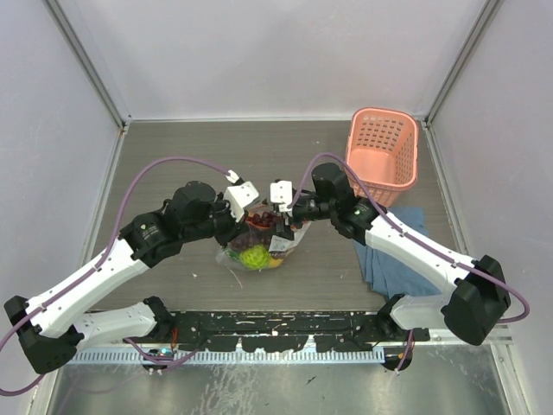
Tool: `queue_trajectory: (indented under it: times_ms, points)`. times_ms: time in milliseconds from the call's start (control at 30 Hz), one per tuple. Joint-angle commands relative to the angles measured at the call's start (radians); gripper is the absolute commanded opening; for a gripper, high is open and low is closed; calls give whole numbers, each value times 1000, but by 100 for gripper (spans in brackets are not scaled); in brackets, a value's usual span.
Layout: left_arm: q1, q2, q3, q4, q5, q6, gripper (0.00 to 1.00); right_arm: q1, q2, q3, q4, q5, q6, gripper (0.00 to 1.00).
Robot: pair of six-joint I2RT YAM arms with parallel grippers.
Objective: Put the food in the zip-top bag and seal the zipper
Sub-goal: Adjust the zipper food storage bag at the center of the board.
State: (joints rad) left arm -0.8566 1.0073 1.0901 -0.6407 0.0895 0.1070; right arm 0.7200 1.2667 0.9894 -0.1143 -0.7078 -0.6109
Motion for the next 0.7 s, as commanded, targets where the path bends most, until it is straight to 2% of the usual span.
queue_trajectory:
  times_ms: [0,100,267,300,367,467,600,667]
  points:
    - [4,-46,19,83,46,32,0,2,-11,35,12,43,5,68]
    - [3,-43,23,78,43,33,0,2,-21,27,8,48,6,57]
    - [3,-36,23,75,21,33,0,2,-29,32,-38,64,3,45]
    - [3,-34,24,75,14,33,0,2,-31,32,-45,70,3,40]
    - [4,-33,23,74,10,36,0,2,-38,30,-52,79,7,15]
    - [4,-29,19,80,11,36,0,1,-52,25,-50,86,15,4]
    - [6,-29,6,118,-18,18,2,1,-80,8,-27,116,43,1]
    - [22,-40,-15,165,-39,-11,16,1,-95,-8,-1,141,71,1]
